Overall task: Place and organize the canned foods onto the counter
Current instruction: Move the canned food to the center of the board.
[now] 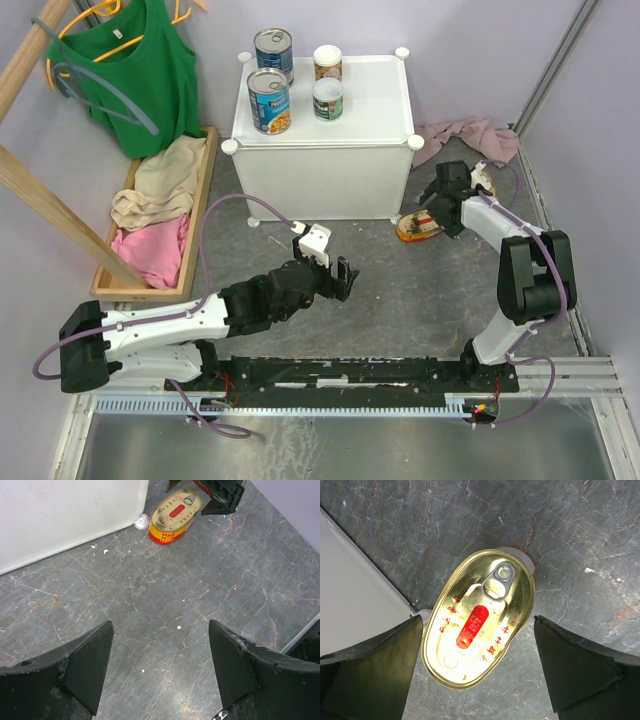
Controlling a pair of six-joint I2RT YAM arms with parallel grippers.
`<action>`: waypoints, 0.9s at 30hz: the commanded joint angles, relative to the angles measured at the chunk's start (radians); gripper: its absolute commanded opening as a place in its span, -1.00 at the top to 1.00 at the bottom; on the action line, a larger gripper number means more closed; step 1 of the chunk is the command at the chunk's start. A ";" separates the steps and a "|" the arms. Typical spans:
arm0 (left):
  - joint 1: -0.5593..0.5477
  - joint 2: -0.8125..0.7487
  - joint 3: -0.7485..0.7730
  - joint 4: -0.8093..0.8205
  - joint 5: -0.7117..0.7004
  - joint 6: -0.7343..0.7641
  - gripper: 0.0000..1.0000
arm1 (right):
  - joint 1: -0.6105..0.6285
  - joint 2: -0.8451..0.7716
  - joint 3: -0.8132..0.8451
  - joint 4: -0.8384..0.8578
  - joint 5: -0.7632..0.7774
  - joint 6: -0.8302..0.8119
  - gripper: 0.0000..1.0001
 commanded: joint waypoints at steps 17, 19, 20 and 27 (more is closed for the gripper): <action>-0.004 -0.005 0.003 0.049 0.004 -0.013 -0.70 | -0.005 0.090 0.076 0.035 -0.025 0.012 -0.99; -0.004 -0.004 0.001 0.050 0.002 -0.013 -0.70 | -0.004 0.099 0.077 0.037 -0.026 0.010 -0.99; -0.004 -0.005 0.001 0.050 0.002 -0.013 -0.70 | -0.004 0.103 0.077 0.038 -0.026 0.010 -0.99; -0.004 -0.001 0.001 0.052 0.002 -0.007 -0.71 | -0.004 0.127 0.076 0.047 -0.030 0.009 -0.99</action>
